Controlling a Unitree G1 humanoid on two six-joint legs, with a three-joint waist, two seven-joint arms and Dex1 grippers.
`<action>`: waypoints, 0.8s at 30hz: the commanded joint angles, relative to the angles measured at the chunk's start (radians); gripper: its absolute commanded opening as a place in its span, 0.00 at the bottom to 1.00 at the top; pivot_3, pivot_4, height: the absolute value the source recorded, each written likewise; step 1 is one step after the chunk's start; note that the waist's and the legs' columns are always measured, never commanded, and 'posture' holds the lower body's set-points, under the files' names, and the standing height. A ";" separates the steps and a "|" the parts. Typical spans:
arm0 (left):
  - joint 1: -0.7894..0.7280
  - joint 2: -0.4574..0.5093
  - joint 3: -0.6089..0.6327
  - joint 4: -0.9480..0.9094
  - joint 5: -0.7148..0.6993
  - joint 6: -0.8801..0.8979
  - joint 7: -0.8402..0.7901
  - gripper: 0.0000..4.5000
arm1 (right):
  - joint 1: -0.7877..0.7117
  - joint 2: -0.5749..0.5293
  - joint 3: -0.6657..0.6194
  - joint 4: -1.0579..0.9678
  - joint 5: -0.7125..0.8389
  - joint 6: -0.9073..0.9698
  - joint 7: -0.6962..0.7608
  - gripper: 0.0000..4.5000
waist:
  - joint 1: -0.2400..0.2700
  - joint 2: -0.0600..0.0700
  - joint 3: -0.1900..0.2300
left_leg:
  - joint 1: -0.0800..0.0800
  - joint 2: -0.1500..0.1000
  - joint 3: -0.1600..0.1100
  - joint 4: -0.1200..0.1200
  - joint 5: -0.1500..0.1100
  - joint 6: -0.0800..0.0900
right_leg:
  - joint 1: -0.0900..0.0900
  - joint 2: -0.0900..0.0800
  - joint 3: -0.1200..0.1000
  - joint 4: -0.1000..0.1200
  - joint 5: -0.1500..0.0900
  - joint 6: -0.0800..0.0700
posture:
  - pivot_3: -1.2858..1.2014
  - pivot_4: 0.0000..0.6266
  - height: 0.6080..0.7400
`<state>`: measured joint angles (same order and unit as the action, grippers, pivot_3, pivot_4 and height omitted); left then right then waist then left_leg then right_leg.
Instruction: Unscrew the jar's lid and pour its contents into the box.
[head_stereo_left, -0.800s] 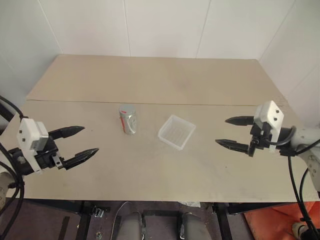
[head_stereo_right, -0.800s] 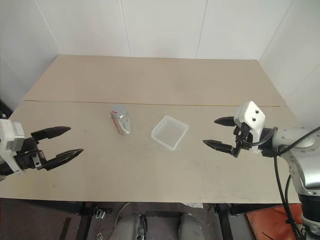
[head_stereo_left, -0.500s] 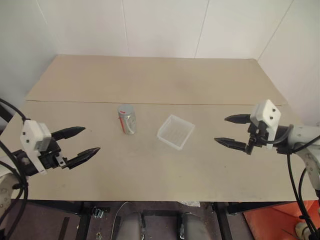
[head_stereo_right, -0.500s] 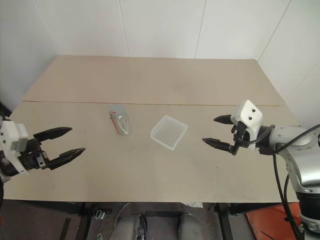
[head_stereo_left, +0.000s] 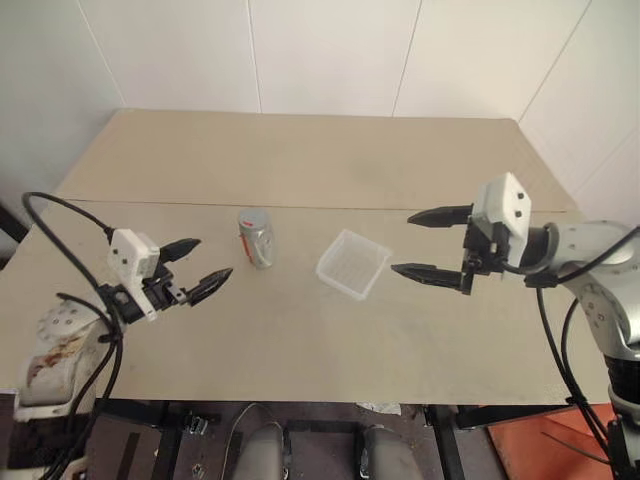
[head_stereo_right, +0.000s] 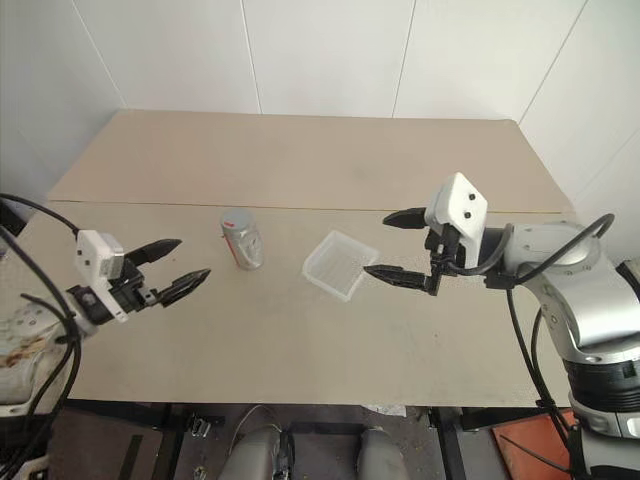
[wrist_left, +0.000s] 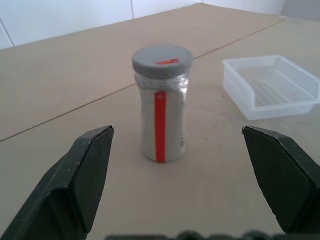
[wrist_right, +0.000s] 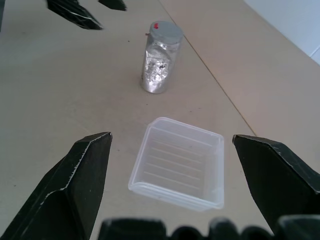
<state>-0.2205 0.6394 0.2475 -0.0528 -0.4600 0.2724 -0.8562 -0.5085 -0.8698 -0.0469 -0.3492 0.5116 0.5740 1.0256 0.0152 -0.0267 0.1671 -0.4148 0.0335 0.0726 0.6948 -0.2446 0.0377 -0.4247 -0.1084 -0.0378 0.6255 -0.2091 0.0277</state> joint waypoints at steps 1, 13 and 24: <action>-0.085 -0.014 -0.055 0.101 0.048 -0.089 -0.042 0.99 | -0.029 0.004 -0.013 -0.030 0.002 -0.015 -0.012 1.00 | -0.002 0.000 0.000 | 0.000 0.000 0.000 0.000 0.000 0.000 | 0.000 0.000 0.000 0.000 0.000 0.000 | 0.52 0.24 1.00; -0.311 -0.120 -0.141 0.414 0.157 -0.228 -0.023 0.99 | -0.022 -0.001 -0.038 -0.079 0.007 -0.010 -0.040 1.00 | -0.004 0.000 0.000 | 0.000 0.000 0.001 0.000 0.000 0.000 | 0.000 0.000 -0.001 0.001 0.000 0.001 | 0.52 0.24 1.00; -0.402 -0.231 -0.150 0.559 0.211 -0.318 0.088 0.87 | -0.025 -0.001 -0.044 -0.089 0.002 -0.020 -0.051 1.00 | -0.004 -0.001 0.000 | -0.001 0.000 0.000 0.001 0.000 0.000 | 0.000 0.000 -0.001 0.001 0.001 0.001 | 0.52 0.24 1.00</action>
<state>-0.5965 0.4122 0.0952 0.5087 -0.2551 -0.0194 -0.7759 -0.5204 -0.8634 -0.0529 -0.4076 0.5051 0.5737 0.9812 0.0109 -0.0274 0.1673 -0.4152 0.0333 0.0721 0.6955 -0.2447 0.0379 -0.4245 -0.1085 -0.0386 0.6262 -0.2082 0.0292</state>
